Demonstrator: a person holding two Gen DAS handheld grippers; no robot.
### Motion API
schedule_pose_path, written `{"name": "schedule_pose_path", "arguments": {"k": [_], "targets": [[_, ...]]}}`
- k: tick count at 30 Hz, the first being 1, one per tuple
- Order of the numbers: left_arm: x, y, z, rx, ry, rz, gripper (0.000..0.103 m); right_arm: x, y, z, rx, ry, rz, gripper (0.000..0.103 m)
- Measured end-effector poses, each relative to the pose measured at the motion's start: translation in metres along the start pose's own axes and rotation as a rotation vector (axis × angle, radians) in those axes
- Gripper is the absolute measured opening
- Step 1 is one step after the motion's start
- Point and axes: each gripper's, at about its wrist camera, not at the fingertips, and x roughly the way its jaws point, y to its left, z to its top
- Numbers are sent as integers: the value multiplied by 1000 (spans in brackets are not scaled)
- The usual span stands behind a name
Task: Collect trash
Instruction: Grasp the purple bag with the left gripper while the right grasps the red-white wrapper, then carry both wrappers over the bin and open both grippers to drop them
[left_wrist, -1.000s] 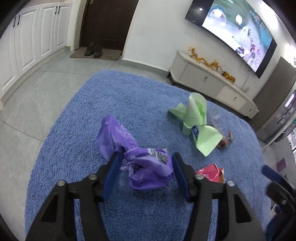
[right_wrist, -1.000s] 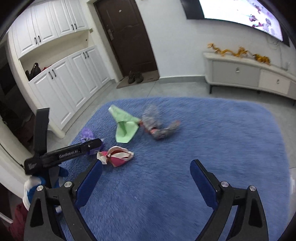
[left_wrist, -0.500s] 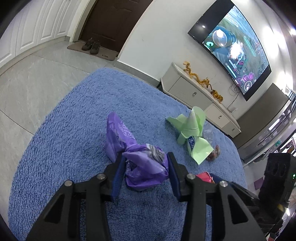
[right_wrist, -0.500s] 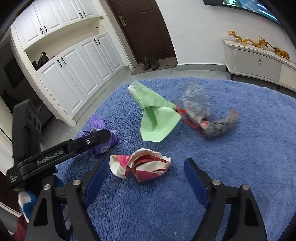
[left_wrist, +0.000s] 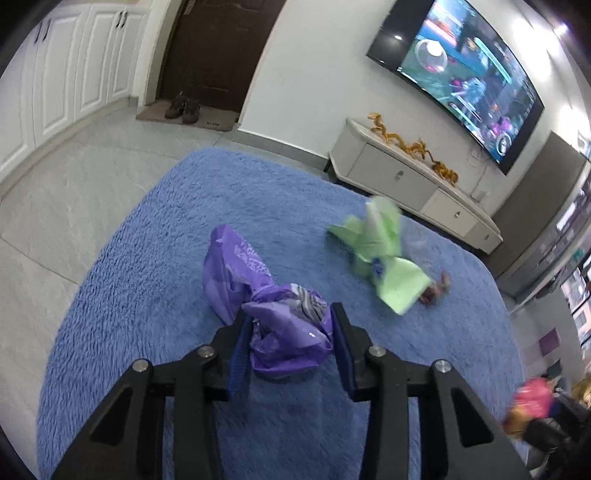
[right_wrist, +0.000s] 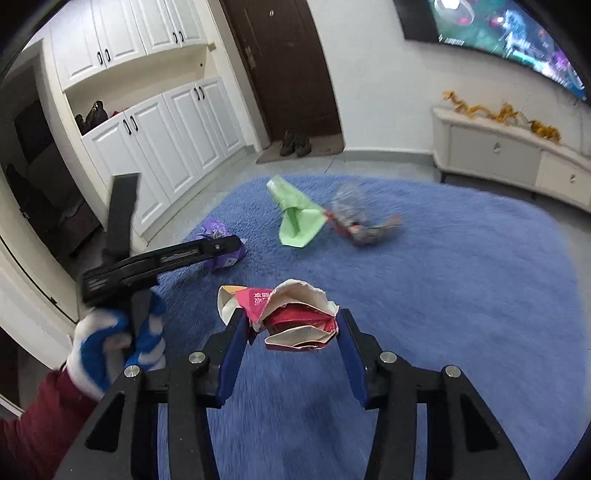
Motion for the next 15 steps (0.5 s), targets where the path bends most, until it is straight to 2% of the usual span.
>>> {"name": "schedule_pose_path", "arguments": {"k": [3, 7, 12, 15], "targets": [[-27, -24, -7, 30, -30, -62, 38, -47, -8, -12, 23, -56, -36, 46], [-64, -66, -22, 145, -77, -95, 38, -106, -17, -30, 63, -140, -86, 45], [-96, -111, -46, 234, -91, -142, 38, -145, -21, -45, 79, -201, -128, 45], [-111, -139, -59, 305, -105, -130, 38, -163, -27, -57, 103, -234, -139, 45]]}}
